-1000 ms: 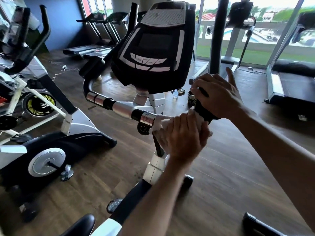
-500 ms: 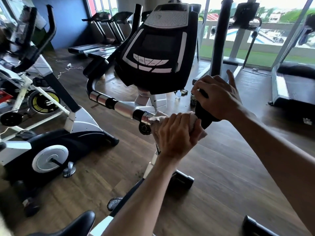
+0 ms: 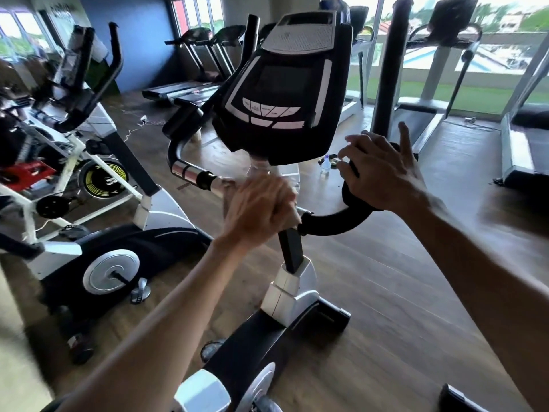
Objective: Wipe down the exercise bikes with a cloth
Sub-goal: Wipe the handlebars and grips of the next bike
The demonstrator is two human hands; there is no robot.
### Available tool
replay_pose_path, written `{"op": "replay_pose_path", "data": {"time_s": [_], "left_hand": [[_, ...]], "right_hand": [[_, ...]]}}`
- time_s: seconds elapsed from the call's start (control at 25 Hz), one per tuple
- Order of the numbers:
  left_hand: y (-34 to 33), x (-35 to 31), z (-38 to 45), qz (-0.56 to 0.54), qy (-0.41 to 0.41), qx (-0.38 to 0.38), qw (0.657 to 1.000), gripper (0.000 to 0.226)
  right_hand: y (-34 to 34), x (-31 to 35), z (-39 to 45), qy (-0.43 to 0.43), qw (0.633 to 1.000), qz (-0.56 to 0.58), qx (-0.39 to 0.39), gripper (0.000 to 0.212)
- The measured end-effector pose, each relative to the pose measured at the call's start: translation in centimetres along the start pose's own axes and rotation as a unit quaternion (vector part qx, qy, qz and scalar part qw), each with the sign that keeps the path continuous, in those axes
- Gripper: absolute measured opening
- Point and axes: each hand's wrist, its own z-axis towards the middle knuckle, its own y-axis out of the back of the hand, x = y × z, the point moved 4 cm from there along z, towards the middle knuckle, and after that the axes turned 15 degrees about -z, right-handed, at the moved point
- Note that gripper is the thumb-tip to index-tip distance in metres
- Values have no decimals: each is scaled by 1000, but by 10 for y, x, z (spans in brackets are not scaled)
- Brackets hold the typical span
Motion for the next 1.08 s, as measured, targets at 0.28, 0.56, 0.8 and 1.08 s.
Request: {"op": "replay_pose_path", "data": {"time_s": [0.28,0.56,0.8,1.08], "left_hand": [[-13,10,8,-13,-108,23,994,35],[-34,-26,-10,-69,-173,-5,982,32],[-28,-12,-10,-56,-62,-34,996,28],[-20,13,2,-48,-92,54,993,39]], "right_hand": [[-6,15,-12,-37,998,-50,10,67],[-4,15,-16,-56,996,-69,11,57],[-1,19,-14,-80,993,-83,22,47],[-2,20,-17,-65,995,-81,13,59]]}}
